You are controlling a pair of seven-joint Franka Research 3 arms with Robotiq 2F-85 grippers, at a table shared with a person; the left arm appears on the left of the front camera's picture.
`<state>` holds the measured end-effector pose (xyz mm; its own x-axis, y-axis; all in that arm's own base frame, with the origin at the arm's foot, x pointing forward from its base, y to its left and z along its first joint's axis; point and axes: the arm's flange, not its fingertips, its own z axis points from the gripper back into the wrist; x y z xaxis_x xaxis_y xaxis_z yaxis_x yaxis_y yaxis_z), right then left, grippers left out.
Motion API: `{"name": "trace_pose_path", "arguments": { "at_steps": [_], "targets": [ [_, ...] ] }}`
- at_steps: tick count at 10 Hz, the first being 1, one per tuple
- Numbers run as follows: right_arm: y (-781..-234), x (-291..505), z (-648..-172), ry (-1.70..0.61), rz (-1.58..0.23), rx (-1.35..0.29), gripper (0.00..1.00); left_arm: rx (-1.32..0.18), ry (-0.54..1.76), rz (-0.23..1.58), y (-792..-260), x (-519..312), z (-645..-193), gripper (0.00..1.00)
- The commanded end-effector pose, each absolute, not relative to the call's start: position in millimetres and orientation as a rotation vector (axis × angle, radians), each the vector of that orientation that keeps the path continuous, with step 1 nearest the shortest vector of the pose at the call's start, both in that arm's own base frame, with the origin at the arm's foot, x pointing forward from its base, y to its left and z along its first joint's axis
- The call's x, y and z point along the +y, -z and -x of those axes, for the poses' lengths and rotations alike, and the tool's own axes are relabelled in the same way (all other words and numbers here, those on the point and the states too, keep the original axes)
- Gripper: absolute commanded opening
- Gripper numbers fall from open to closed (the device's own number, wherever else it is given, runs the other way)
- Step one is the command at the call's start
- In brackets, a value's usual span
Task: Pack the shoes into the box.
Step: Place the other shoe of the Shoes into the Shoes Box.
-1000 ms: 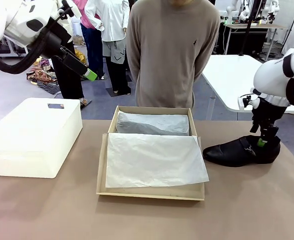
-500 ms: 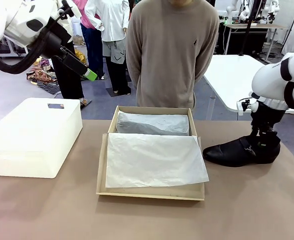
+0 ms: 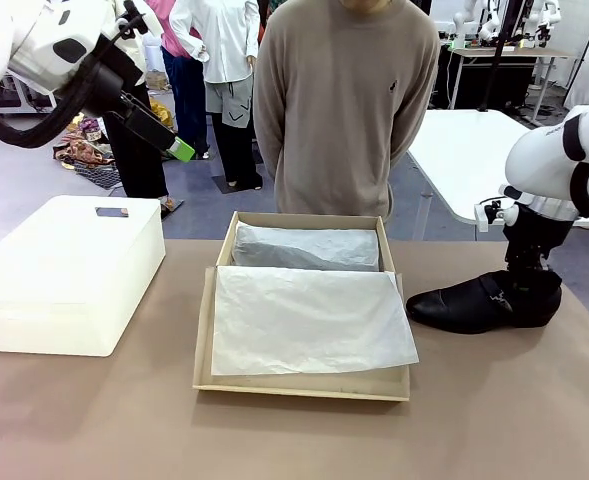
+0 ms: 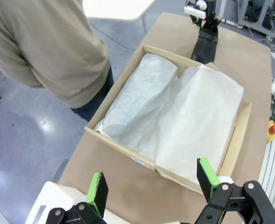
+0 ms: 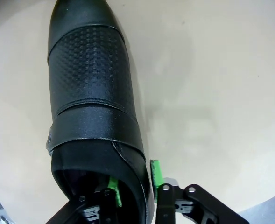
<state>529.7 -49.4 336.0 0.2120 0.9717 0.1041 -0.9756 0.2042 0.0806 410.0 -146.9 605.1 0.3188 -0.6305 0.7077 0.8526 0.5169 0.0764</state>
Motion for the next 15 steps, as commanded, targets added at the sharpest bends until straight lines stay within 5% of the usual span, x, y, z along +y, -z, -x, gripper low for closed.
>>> {"name": "trace_pose_path", "arguments": {
  "at_steps": [1, 7, 15],
  "targets": [
    [-342.1, -51.2, -528.6, -1.354, -0.145, -0.020, 0.00, -0.769, 1.016, 0.361, -605.0, -144.3, -411.3, 1.00],
    [-375.3, -59.1, -532.5, -1.253, -0.103, -0.039, 0.00, -0.769, 1.016, 0.361, -605.0, -144.3, -411.3, 1.00],
    [-482.2, -56.1, -527.0, -0.761, -0.151, 0.015, 0.00, -0.769, 1.016, 0.361, -605.0, -144.3, -411.3, 1.00]
  ]
}}
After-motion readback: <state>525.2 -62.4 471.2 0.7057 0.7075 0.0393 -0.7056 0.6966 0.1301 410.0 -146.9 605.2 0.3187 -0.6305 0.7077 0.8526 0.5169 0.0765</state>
